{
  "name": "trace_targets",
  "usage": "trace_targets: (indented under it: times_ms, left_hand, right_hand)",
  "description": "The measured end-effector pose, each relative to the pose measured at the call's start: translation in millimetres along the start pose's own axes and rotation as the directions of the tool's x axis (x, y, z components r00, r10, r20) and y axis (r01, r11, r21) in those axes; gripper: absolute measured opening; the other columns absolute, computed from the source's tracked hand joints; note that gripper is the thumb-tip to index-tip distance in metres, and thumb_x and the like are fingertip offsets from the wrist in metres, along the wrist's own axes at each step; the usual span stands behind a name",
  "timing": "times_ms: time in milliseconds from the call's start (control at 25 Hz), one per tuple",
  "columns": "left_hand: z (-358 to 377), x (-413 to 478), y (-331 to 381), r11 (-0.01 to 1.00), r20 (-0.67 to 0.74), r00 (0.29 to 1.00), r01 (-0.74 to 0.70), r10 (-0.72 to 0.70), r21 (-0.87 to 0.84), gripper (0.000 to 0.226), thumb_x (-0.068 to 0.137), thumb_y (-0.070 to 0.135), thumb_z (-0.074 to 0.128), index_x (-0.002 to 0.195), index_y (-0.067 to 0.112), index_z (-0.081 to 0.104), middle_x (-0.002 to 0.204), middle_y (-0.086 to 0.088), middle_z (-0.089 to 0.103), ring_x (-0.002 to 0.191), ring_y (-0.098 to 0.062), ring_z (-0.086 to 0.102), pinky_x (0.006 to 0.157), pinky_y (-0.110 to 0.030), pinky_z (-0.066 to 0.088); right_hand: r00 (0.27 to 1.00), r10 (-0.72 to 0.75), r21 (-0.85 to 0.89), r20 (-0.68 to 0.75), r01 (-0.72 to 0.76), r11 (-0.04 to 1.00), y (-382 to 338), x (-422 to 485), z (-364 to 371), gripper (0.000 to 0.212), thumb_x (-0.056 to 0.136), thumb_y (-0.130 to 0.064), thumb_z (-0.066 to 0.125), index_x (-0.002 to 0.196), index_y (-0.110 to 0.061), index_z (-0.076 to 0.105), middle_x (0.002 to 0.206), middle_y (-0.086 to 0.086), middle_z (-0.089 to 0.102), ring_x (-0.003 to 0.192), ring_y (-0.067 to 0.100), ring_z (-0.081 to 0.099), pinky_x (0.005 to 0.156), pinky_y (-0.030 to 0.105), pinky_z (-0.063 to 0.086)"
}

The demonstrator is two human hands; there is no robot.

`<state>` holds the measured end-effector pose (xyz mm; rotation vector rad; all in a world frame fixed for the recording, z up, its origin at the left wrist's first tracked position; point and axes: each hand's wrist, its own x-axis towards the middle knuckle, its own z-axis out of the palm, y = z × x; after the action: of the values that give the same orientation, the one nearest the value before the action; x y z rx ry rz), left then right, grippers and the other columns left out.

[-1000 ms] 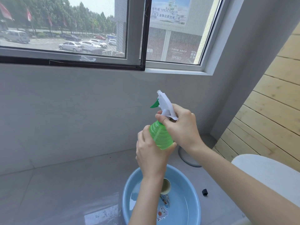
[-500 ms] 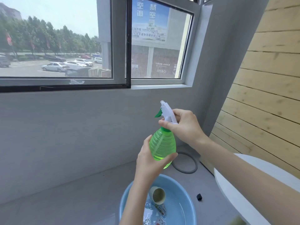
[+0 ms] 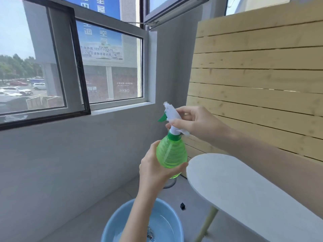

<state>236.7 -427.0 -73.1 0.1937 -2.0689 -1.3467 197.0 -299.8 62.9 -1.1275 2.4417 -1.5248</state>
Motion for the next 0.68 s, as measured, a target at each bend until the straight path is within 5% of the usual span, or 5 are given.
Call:
trace_targets:
  times_ms: [320,520,680]
  left_hand:
    - [68.0,-19.6,55.1,0.972,0.246,0.947,-0.169,0.206,-0.164,0.073,0.039,0.06,0.079,0.105,0.05,0.049,0.095,0.03,0.062,0.092,0.004,0.06,0.081,-0.032,0.053]
    - [123.1,-37.1,86.8,0.939,0.374,0.87,-0.244,0.322,-0.241,0.074,0.048,0.047,0.09,0.108,0.051,0.046,0.096,0.03,0.062,0.093,0.008,0.057,0.079,-0.029,0.052]
    - [180.3,-49.9,119.8,0.924,0.503,0.778,-0.283,0.377,-0.256,0.077,0.045,0.061,0.083,0.111,0.047,0.046,0.095,0.032,0.061,0.093,0.007,0.056,0.078,-0.03,0.052]
  right_hand:
    - [0.979,0.132,0.141,-0.158,-0.11,0.984,-5.2,-86.4,-82.8,0.033,0.09,-0.018,0.063,0.12,-0.007,0.059,0.1,0.014,0.073,0.095,0.021,0.07,0.077,0.025,0.055]
    - [0.934,0.186,0.139,-0.306,-0.15,0.979,1.3,-138.2,-132.3,0.031,0.089,-0.014,0.062,0.118,-0.003,0.06,0.1,0.018,0.072,0.102,0.03,0.068,0.09,0.037,0.055]
    - [0.876,0.245,0.162,-0.416,-0.193,0.968,12.0,-177.8,-182.4,0.026,0.087,-0.013,0.064,0.11,-0.002,0.065,0.098,0.019,0.072,0.087,0.024,0.07,0.079,0.028,0.058]
